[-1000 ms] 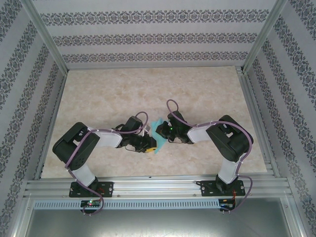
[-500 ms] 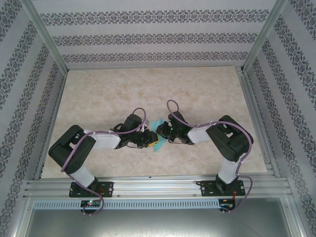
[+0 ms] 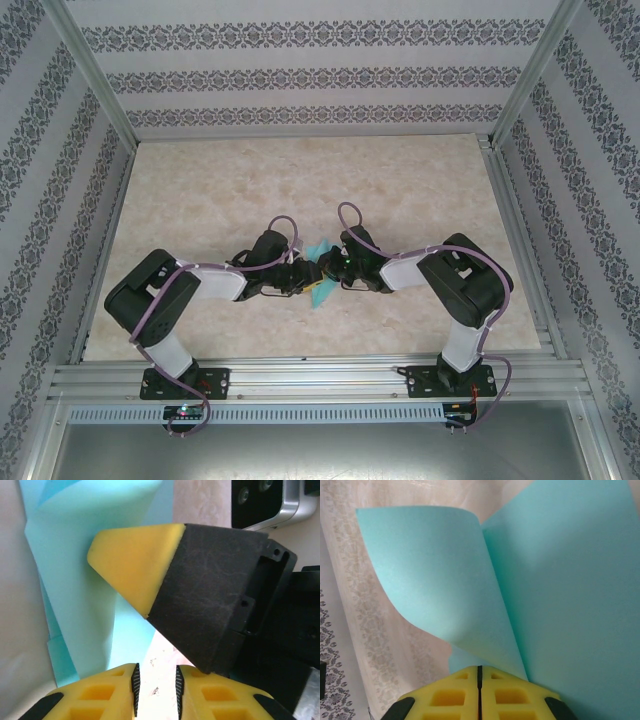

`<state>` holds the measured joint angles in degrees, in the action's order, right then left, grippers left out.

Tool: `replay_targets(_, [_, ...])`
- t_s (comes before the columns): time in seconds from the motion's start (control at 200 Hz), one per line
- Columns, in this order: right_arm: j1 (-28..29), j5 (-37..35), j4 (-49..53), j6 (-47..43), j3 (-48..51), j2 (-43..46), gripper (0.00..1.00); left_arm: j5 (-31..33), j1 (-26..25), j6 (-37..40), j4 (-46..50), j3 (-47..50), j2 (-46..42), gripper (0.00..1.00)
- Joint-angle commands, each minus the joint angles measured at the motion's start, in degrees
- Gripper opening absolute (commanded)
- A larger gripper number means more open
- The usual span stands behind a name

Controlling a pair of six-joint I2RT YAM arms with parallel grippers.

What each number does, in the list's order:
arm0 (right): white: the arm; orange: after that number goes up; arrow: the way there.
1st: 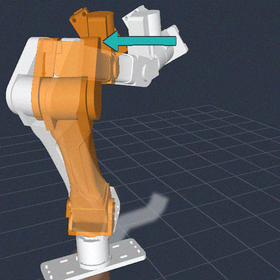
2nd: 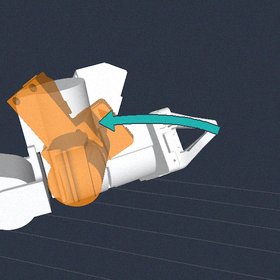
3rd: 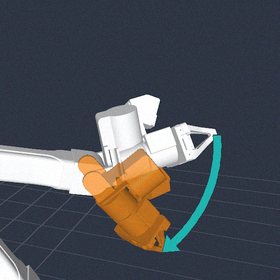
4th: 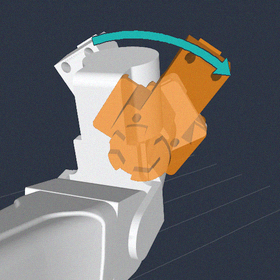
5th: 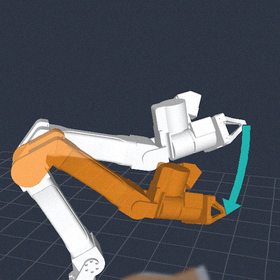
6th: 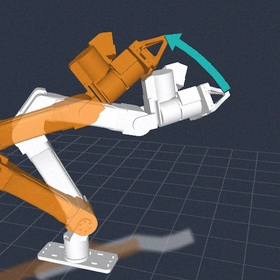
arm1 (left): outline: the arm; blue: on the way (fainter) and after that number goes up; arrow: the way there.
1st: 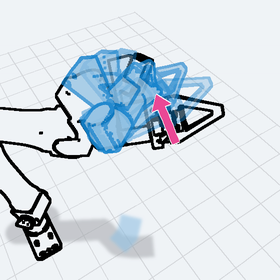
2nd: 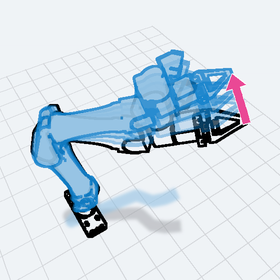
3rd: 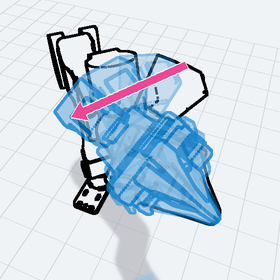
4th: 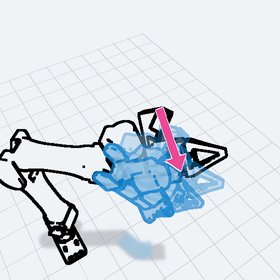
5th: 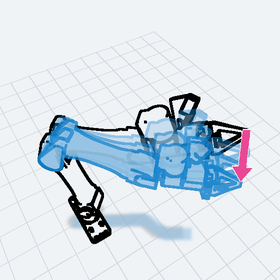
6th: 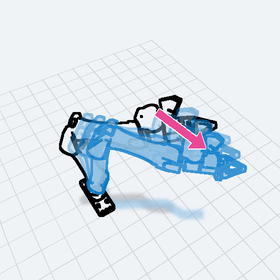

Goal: Fold a paper plane with a square sheet of paper (pick it up from the middle)
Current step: Fourth fold the wing at the center of the table.

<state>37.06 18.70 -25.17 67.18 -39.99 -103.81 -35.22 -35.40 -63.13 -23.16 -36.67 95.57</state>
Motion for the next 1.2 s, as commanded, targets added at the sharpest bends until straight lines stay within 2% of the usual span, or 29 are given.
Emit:
replay_targets(0.0, [-0.16,-2.31,12.78,-1.32,3.34,-3.68,0.08,3.79,0.42,2.62,3.38,-1.45,-1.36,0.28])
replay_targets(0.09, [-0.15,-2.20,12.86,-1.31,3.16,-3.67,0.08,3.90,0.42,2.28,2.81,-1.19,-0.09,0.28])
replay_targets(0.22, [-0.23,-2.28,12.87,-1.39,3.33,-3.59,0.07,-1.74,0.33,0.67,-1.74,-1.50,3.86,0.28])
replay_targets(0.47, [-0.20,-2.48,13.08,-1.38,3.54,-3.33,0.07,-6.92,-0.69,0.53,-0.89,-0.95,6.88,0.26])
replay_targets(0.729, [-0.15,-2.68,13.28,-1.37,3.43,-3.68,0.07,-10.51,-1.30,4.35,4.91,-0.05,6.93,0.23])
replay_targets(0.904, [-0.22,-2.93,13.65,-1.14,3.34,-3.65,0.08,-6.79,-3.43,15.23,23.55,-5.16,4.42,0.19])
replay_targets(0.964, [-0.23,-2.90,13.68,-1.17,3.25,-3.68,0.08,-6.09,-4.37,17.45,27.08,-6.58,4.27,0.18])
replay_targets(1.199, [-0.23,-2.88,13.87,-1.33,3.12,-3.51,0.08,-7.09,-5.26,14.71,24.02,-3.46,5.69,0.15])
